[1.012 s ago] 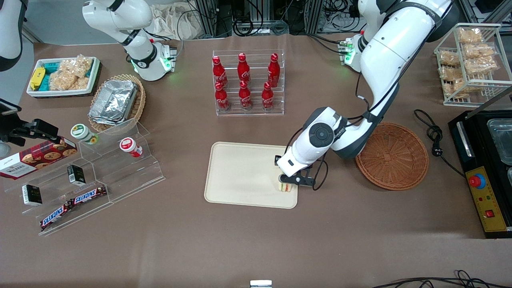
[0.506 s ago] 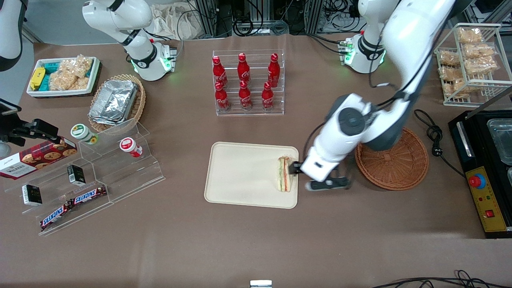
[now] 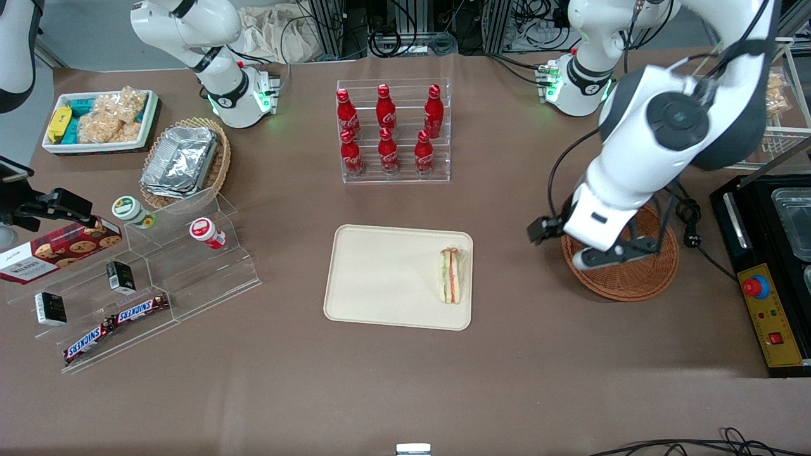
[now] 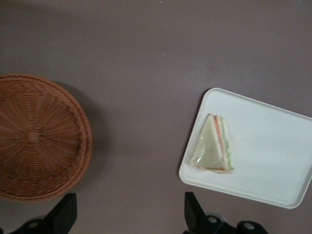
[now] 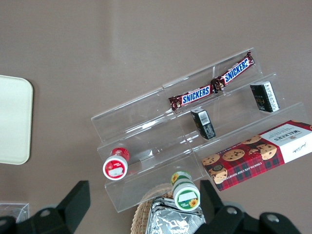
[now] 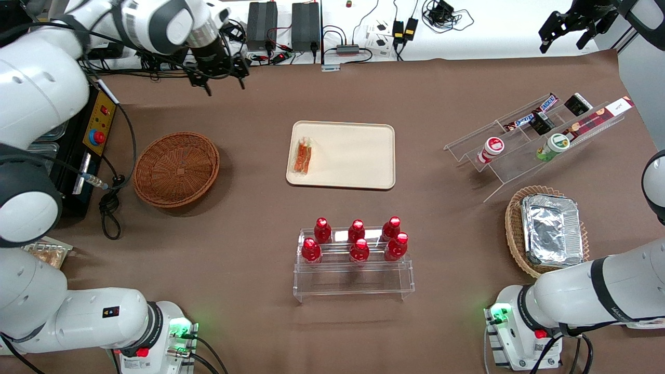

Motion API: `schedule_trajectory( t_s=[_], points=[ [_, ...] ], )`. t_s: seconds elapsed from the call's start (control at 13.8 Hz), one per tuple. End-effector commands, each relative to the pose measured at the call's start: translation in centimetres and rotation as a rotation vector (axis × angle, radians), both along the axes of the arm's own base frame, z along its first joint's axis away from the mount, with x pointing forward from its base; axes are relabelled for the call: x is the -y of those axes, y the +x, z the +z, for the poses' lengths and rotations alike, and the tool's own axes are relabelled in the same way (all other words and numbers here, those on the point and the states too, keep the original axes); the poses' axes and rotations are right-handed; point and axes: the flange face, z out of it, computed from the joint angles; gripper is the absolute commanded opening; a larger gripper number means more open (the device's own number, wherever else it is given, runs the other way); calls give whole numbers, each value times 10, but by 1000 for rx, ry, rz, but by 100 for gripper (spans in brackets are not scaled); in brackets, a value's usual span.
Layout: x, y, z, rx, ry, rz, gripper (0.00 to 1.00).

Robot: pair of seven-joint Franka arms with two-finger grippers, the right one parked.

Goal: Place sandwich from basket to tray

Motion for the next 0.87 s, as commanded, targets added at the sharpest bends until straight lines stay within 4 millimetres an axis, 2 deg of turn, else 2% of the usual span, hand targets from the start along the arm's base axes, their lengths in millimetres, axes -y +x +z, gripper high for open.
schedule_trajectory(
  t_s=[0.0,0.22,0.36,0.51,0.8],
  points=[
    [-47,-28,40,-47,34,-61,99],
    [-105,-56,77,-99,65,-128,99],
    [-130,-64,94,-79,68,-133,99],
    [-132,-63,99,-82,69,-133,99],
    [-131,-44,109,-114,56,-129,99]
  ],
)
